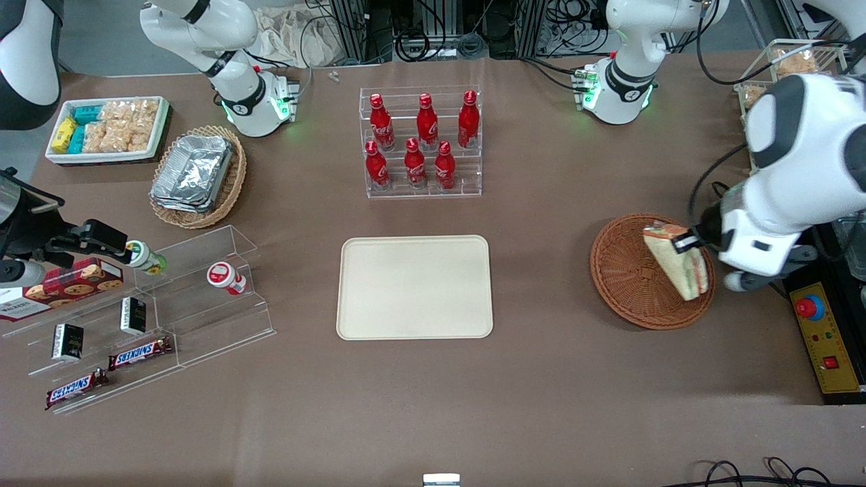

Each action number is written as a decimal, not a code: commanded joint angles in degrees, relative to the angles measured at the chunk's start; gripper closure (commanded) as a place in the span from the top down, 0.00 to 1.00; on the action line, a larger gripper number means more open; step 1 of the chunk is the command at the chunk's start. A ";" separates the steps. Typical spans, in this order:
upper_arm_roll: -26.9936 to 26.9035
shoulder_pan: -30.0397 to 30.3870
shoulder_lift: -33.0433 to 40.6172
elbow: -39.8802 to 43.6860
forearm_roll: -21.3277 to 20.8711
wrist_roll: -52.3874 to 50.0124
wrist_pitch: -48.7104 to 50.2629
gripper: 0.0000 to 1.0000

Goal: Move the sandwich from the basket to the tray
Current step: 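Lower the left gripper onto the sandwich and close it, then lift the sandwich and carry it toward the cream tray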

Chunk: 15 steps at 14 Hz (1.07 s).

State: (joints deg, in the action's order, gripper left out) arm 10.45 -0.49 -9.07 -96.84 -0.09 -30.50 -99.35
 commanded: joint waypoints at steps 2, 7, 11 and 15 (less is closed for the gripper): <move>2.20 -4.95 -2.00 3.94 -1.06 1.32 2.23 0.00; 3.52 -13.38 -6.03 7.71 1.04 -1.13 1.44 0.00; 3.52 -18.22 -12.26 9.82 1.23 -1.14 -4.17 0.00; 3.52 -21.83 -19.56 11.14 1.05 -2.19 -13.30 0.00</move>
State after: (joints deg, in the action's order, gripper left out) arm 14.56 -20.73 -24.26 -89.23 0.46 -31.58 -110.34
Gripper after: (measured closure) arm 0.894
